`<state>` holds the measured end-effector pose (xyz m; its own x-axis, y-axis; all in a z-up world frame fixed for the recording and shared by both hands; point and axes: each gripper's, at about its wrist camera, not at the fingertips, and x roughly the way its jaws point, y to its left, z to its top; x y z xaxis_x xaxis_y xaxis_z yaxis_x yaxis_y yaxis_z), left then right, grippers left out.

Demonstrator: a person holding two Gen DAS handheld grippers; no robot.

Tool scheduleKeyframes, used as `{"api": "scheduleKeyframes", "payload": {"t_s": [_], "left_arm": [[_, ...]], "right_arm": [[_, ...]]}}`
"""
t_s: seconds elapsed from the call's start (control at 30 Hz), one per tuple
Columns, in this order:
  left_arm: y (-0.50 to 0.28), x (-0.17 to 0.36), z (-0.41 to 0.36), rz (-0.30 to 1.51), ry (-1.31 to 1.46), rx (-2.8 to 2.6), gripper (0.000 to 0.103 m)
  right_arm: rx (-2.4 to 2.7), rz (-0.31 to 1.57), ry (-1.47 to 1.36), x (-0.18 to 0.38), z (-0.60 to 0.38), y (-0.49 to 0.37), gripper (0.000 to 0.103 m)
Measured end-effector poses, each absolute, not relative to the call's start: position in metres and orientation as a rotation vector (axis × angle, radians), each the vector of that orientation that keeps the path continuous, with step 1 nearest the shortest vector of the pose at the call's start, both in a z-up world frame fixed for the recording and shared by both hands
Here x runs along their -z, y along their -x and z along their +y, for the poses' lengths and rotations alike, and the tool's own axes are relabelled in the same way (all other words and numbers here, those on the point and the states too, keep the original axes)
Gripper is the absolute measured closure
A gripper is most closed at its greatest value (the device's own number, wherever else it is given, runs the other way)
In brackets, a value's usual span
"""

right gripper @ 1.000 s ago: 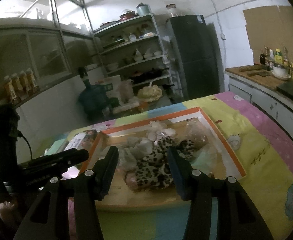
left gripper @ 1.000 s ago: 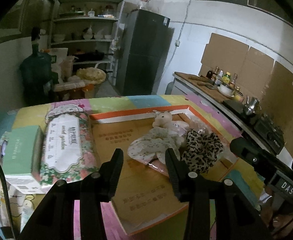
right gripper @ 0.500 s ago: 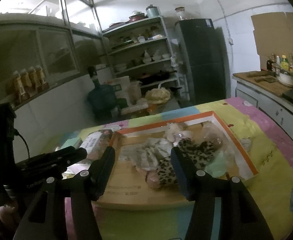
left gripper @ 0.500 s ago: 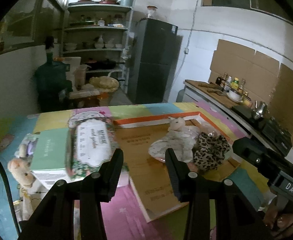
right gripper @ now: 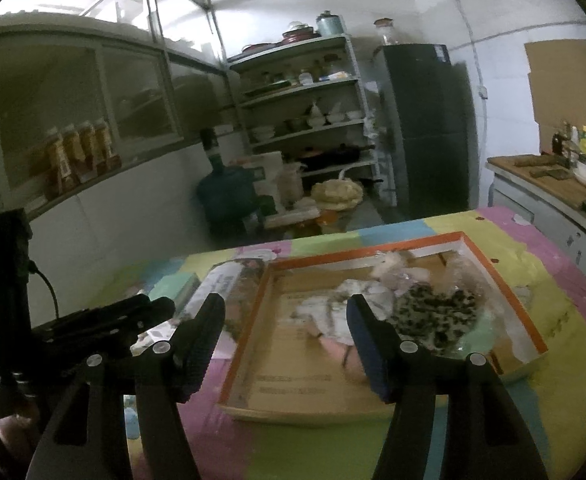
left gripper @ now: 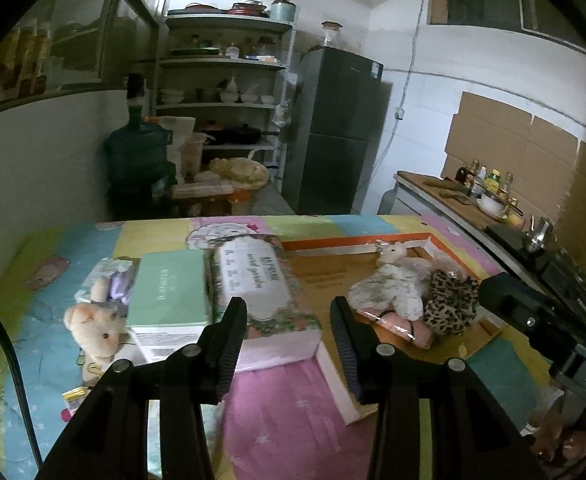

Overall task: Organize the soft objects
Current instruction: 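Withdraw both tools from the box back over the pile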

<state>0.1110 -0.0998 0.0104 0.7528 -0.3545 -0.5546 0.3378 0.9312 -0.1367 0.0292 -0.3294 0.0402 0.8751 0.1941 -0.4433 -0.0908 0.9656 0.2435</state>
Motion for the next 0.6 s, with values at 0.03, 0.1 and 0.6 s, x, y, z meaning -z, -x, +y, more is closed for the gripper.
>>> {"api": "scheduleKeyframes", "payload": {"t_s": [0.03, 0.1, 0.6], "left_arm": [[-0.11, -0.011, -0.097, 0.61, 0.029, 0.373, 0.06], [-0.109, -0.012, -0.092, 0.608, 0.031, 0.365, 0.06], [-0.098, -0.013, -0.06, 0.587, 0.062, 0.318, 0.06]], "right_arm": [[-0.154, 0.483, -0.216, -0.041, -0.326, -0.03, 0.038], [-0.156, 0.482, -0.209, -0.041, -0.321, -0.03, 0.038], [-0.203, 0.484, -0.169, -0.045, -0.279, -0.029, 0.038]]}}
